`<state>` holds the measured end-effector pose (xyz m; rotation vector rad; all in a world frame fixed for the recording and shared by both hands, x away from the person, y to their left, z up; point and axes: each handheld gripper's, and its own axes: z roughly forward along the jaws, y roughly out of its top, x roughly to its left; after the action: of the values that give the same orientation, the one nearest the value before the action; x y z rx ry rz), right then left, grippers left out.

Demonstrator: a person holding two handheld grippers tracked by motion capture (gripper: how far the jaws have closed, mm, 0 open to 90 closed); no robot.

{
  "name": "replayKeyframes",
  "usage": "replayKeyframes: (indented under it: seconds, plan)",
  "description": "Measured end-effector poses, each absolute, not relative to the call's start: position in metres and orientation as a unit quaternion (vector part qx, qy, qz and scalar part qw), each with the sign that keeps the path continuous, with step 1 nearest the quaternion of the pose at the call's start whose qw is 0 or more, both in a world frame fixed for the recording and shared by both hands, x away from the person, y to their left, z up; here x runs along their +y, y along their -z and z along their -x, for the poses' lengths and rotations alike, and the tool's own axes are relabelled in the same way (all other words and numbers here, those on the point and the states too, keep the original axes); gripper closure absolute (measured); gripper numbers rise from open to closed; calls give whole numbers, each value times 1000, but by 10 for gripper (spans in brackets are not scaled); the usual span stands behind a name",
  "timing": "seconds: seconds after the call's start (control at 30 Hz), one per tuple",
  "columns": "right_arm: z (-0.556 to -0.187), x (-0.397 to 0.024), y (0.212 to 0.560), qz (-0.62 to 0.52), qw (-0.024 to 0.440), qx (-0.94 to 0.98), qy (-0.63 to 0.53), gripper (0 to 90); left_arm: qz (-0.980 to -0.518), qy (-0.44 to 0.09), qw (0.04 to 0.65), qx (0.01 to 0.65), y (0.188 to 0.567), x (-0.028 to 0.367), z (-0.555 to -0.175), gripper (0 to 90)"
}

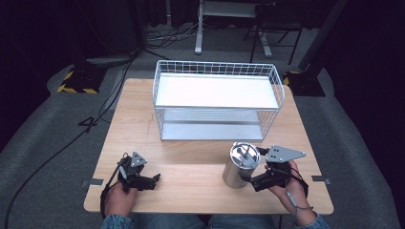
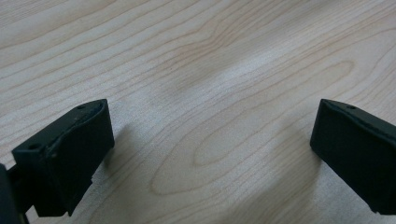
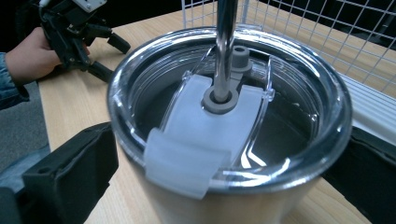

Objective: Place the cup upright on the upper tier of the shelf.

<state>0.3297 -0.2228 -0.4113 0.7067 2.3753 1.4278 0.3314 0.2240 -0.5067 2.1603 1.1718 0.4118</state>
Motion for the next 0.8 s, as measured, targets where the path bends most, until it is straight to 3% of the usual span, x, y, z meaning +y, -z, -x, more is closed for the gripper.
replayKeyframes:
  seconds: [0.8]
  plan:
    - [-340, -210, 438, -245, 146, 815, -504, 31, -821, -159, 319, 447, 507, 224, -332, 0]
